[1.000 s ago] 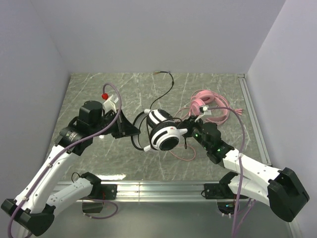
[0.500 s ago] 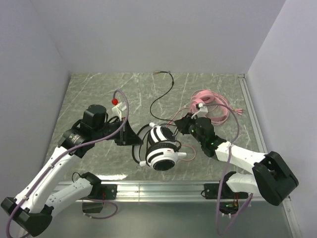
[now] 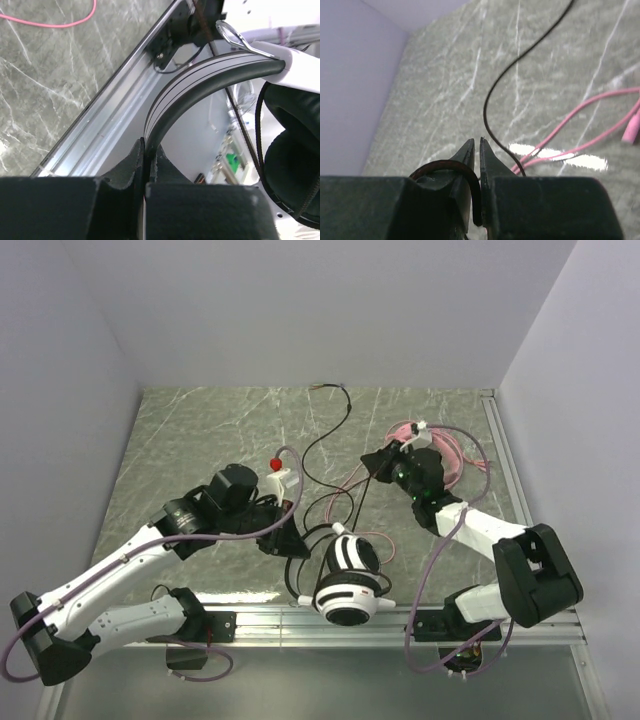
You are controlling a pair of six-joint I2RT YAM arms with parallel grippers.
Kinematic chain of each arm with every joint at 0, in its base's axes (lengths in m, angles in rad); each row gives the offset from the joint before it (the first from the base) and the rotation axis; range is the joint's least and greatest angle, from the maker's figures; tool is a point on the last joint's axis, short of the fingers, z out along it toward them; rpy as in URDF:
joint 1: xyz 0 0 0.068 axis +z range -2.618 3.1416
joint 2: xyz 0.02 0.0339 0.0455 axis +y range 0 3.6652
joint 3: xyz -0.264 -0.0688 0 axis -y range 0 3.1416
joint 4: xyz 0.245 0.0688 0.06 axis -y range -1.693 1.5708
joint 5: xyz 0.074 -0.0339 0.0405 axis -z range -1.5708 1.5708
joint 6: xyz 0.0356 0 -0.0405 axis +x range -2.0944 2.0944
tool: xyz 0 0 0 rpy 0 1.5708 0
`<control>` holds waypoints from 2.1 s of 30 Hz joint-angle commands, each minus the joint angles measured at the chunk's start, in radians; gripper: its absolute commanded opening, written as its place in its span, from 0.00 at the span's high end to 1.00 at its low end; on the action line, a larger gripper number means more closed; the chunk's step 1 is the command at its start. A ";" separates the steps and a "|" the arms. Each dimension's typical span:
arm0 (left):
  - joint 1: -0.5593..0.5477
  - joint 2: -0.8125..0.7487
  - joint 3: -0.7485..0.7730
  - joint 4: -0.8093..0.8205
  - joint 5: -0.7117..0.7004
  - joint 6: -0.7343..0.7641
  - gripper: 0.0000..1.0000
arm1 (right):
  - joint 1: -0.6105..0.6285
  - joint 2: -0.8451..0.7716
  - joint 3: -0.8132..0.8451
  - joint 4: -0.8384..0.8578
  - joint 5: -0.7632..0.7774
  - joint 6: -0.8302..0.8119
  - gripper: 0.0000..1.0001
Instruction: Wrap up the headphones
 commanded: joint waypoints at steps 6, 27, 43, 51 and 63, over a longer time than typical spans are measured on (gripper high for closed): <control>-0.112 0.055 0.049 -0.011 -0.149 0.125 1.00 | -0.109 -0.068 0.105 -0.064 -0.126 -0.025 0.88; -0.263 0.474 0.372 -0.438 -1.111 0.292 1.00 | -0.151 -0.455 0.239 -0.545 -0.191 -0.206 1.00; -0.185 0.650 0.607 -0.709 -1.682 -0.013 1.00 | -0.151 -0.547 0.355 -0.716 -0.436 -0.211 1.00; 0.018 0.762 0.727 -0.653 -1.725 -0.105 1.00 | -0.151 -0.591 0.339 -0.628 -0.698 -0.122 1.00; 0.102 0.826 0.893 -0.456 -1.760 0.087 1.00 | -0.142 -0.576 0.387 -0.750 -0.805 -0.174 1.00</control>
